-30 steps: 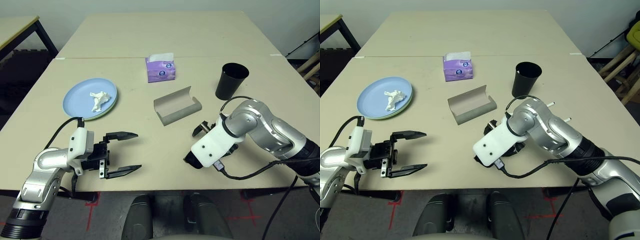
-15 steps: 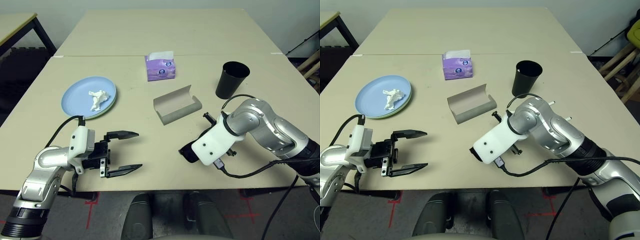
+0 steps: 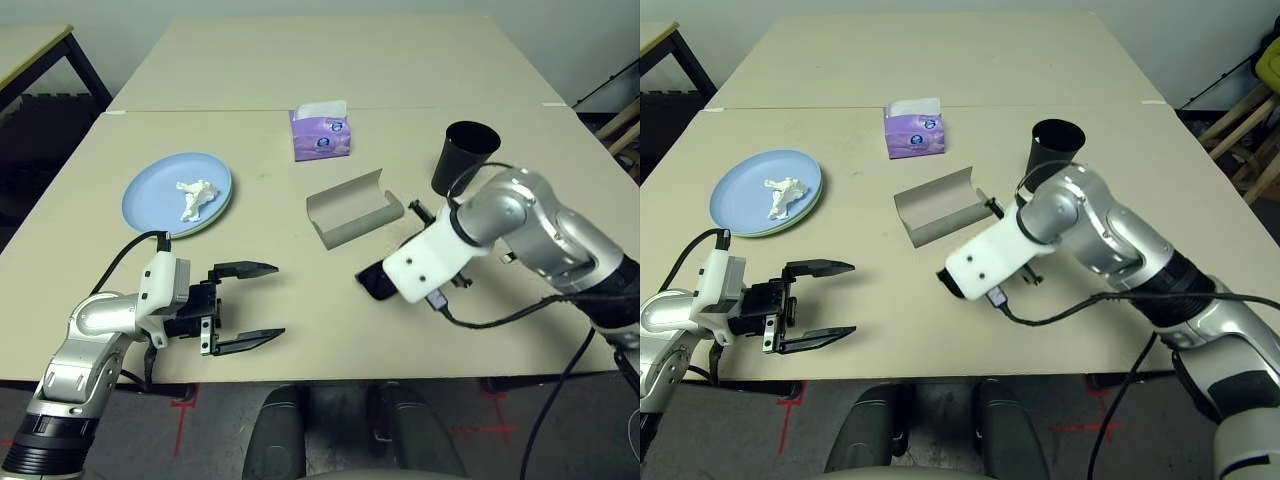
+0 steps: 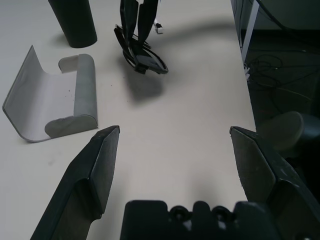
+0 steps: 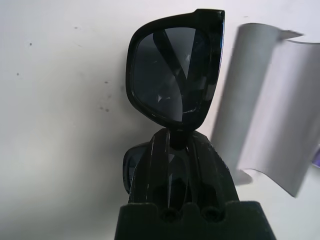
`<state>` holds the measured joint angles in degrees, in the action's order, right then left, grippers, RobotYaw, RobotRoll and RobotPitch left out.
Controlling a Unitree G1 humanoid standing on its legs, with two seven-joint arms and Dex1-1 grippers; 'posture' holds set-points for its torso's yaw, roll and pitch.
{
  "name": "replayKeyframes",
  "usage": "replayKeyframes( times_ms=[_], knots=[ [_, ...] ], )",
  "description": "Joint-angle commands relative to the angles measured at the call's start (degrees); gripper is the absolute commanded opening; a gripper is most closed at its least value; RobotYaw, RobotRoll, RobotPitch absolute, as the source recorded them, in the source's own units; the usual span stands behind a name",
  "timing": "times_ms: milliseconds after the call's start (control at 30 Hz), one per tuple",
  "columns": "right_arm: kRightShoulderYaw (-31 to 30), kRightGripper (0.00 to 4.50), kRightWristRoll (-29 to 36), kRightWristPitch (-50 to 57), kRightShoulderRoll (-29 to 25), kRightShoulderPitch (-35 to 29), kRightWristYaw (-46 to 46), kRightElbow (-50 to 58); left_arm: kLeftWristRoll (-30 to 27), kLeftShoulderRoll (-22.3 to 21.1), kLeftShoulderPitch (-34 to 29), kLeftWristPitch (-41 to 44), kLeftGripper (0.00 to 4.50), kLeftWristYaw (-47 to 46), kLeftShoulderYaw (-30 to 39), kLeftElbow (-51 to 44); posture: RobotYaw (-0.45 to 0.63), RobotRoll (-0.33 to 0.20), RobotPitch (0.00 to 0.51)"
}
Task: Organize and tidy the items on the table.
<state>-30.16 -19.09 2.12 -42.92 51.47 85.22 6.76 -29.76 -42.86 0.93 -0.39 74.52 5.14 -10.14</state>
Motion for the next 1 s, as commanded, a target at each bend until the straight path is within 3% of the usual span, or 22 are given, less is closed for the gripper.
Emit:
replayKeyframes(
  times_ms=[33,333,700,1000],
  knots=[
    [1.73,0.43,2.35,0.47,-0.07,2.01,1.6,-1.16,0.73,0.22,-0.03,-0.4,4.5,0.22,-0.81,0.51,0.09,0.0,0.113],
    [0.92,0.43,1.09,-4.54,5.15,12.66,-1.75,-16.5,0.75,0.54,0.42,-0.72,4.5,0.29,-0.77,0.95,0.09,0.0,0.102],
    [-1.45,0.35,-4.63,-12.44,12.64,15.77,-8.21,-30.1,0.9,0.24,-0.33,-0.61,4.5,-0.96,0.22,0.24,0.12,0.0,0.099],
    [-1.67,0.35,-7.29,-16.83,15.55,18.32,-11.87,-36.8,2.36,-0.44,0.62,0.29,4.5,-5.09,1.77,1.84,0.13,0.0,0.093]
  ],
)
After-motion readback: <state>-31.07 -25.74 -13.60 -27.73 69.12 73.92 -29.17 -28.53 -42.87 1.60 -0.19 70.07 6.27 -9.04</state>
